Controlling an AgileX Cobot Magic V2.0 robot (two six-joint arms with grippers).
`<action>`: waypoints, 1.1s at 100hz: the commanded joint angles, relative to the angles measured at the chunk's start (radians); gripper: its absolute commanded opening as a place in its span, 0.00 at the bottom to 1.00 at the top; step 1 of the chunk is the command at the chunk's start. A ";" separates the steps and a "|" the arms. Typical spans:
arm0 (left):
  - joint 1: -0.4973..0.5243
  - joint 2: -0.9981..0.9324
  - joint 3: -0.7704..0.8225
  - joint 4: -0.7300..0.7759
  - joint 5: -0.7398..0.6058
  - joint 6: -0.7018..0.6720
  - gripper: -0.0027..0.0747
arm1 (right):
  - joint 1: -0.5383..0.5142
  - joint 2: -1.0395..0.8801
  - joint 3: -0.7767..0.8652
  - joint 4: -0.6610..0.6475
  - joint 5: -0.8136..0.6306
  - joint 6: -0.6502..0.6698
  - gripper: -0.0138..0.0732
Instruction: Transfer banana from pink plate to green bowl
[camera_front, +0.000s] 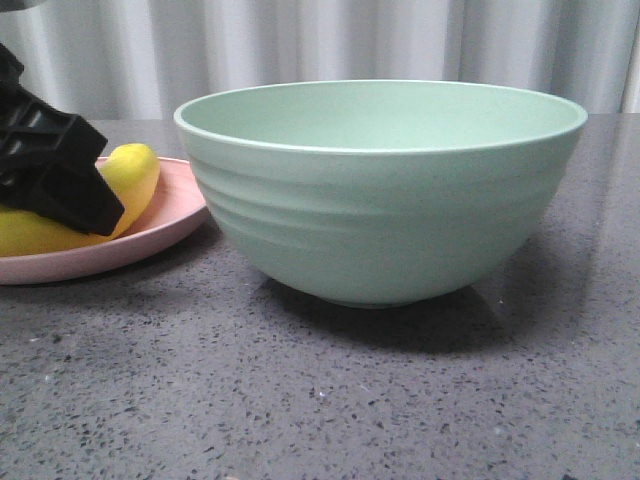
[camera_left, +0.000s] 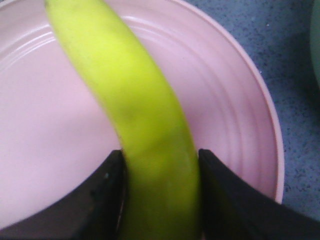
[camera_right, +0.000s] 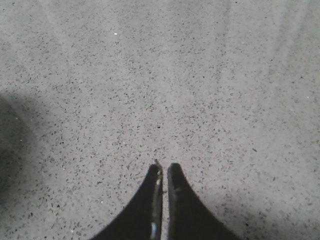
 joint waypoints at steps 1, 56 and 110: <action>-0.009 -0.023 -0.042 -0.011 -0.061 -0.005 0.16 | -0.008 0.011 -0.044 -0.001 -0.040 -0.004 0.09; -0.182 -0.179 -0.167 -0.011 -0.058 -0.001 0.15 | 0.209 0.209 -0.427 0.377 0.242 -0.179 0.37; -0.369 -0.180 -0.172 -0.046 -0.106 -0.001 0.15 | 0.559 0.621 -0.660 0.757 -0.003 -0.179 0.62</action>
